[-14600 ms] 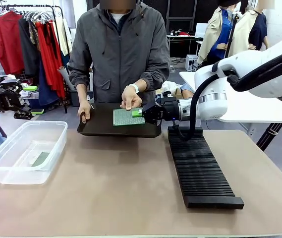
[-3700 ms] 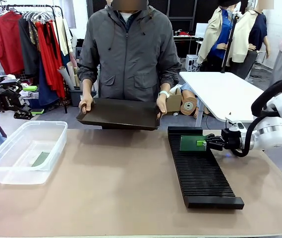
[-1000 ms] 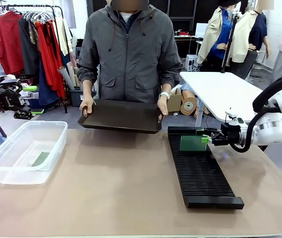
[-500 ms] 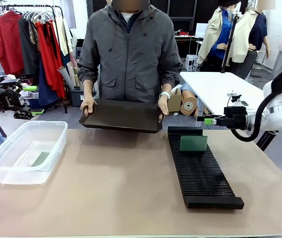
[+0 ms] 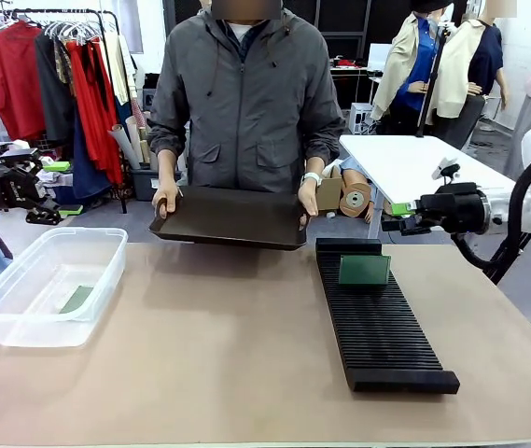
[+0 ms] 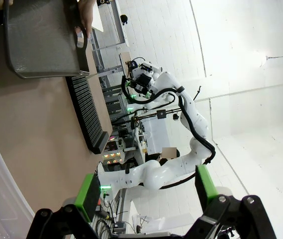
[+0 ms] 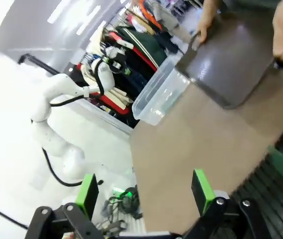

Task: Sort PCBs into racks and boxes based on the side picked up.
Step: If the short side of the Blank PCB is picked up, insert it into the PCB Rack ; if the long side is picked up, place it in the Organizing box.

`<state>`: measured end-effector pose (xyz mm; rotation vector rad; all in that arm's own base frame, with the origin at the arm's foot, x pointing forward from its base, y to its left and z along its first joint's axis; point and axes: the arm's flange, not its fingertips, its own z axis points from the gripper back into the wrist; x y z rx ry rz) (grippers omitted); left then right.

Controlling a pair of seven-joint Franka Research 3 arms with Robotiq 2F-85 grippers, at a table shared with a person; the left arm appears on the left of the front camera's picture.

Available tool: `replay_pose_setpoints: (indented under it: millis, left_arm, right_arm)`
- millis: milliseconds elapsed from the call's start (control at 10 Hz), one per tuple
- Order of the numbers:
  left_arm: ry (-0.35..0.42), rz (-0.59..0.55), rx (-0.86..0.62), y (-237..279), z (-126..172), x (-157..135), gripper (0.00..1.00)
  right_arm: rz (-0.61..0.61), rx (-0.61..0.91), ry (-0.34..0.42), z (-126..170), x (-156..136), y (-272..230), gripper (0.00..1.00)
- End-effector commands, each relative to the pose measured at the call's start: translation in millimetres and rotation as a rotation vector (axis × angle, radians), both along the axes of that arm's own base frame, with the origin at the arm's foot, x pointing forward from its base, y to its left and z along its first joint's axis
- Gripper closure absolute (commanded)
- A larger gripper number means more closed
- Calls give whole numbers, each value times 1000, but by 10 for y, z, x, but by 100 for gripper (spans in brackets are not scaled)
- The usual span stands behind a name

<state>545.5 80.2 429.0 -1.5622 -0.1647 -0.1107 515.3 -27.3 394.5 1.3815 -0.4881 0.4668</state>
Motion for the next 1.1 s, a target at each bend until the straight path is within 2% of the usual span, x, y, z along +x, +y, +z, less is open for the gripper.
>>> replay_pose_setpoints:
  millis: [0, 300, 400, 700, 800, 1000]
  left_arm:
    - [4, -1, 11, 2, 21, -29, 0]
    - [4, -1, 11, 2, 21, -29, 0]
    - [4, -1, 11, 2, 21, -29, 0]
    - [4, -1, 11, 2, 21, -29, 0]
    - [4, -1, 11, 2, 21, -29, 0]
    - [4, -1, 11, 2, 21, -29, 0]
  right_arm:
    - [-22, -1, 201, 192, -188, 49, 0]
    - [-72, 76, 470, 269, -292, 17, 0]
    - [-88, 77, 534, 275, -307, -1, 0]
    - [-80, 96, 620, 296, -346, -9, 0]
    - [-74, 109, 590, 297, -326, -6, 0]
    - [-74, 57, 584, 210, -290, -37, 0]
